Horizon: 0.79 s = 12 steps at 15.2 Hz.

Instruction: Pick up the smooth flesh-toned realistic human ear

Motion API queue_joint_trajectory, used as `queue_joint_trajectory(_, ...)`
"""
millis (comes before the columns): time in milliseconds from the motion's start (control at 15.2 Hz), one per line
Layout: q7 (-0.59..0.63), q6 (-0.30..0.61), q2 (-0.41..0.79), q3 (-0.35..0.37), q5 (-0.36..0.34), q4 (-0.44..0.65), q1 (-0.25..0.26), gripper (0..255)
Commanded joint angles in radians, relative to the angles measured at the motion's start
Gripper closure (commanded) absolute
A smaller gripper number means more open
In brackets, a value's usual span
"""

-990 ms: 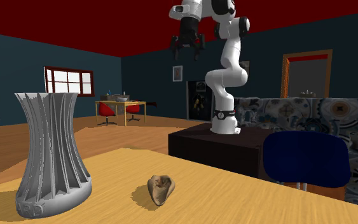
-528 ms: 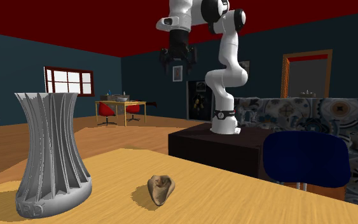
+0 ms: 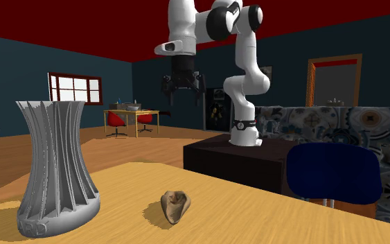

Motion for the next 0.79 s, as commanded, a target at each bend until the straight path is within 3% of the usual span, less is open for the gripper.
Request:
queue_joint_trajectory(0,-0.034,0.009,0.092,0.004,0.014,0.061,0.001,0)
queue_joint_trajectory(726,-0.183,-0.016,0.537,0.052,0.042,0.413,-0.006,0)
